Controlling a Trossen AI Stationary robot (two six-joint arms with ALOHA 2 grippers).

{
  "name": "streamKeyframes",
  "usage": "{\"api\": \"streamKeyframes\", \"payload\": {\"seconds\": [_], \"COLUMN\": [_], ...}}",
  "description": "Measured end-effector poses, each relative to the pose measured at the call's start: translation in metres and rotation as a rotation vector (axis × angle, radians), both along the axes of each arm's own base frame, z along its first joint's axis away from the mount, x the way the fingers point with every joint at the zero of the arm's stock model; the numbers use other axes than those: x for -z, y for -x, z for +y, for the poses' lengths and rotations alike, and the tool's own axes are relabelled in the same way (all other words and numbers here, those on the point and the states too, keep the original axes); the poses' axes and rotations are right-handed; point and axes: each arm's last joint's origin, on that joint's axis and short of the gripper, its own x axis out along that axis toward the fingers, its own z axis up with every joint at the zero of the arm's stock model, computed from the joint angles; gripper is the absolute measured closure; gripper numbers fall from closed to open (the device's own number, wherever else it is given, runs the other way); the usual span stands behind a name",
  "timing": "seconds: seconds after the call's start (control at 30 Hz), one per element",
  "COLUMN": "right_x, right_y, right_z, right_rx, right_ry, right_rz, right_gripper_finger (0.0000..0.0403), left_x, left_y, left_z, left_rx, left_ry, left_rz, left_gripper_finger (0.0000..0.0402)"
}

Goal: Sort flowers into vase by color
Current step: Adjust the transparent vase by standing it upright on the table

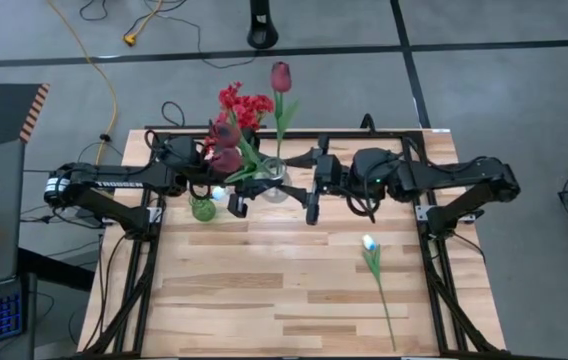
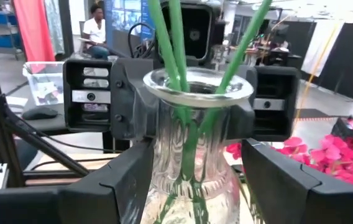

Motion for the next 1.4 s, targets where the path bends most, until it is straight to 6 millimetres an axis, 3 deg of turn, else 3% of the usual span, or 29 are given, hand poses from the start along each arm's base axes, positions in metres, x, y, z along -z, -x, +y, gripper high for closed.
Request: {"api": "streamKeyframes", "payload": {"seconds": [0.2, 0.7, 1.07, 1.4], "right_x": [0.006, 0.008, 0.009, 0.023], "right_y": [-0.009, -0.010, -0.011, -0.010], "right_z": [-0.001, -0.001, -0.002, -0.002], "right_rx": [-0.025, -0.061, -0.059, -0.051], "right_ry": [0.004, 0.000, -0.050, -0.096], "right_rz": [0.007, 0.019, 0.016, 0.147], "right_gripper_finger": [0.0132, 0.0156, 0.0152, 0.0152], "left_x": [0.003, 0.005, 0.006, 0.021], "left_y": [-0.003, -0.005, -0.005, -0.009], "left_z": [-0.002, -0.002, -0.002, -0.001], "left_rx": [0.011, 0.022, 0.025, 0.001], "left_ry": [-0.001, -0.016, -0.008, 0.010], "left_rz": [0.010, 0.027, 0.034, 0.186], "left_gripper_finger": [0.0245, 0.0245, 0.0245, 0.0245]}}
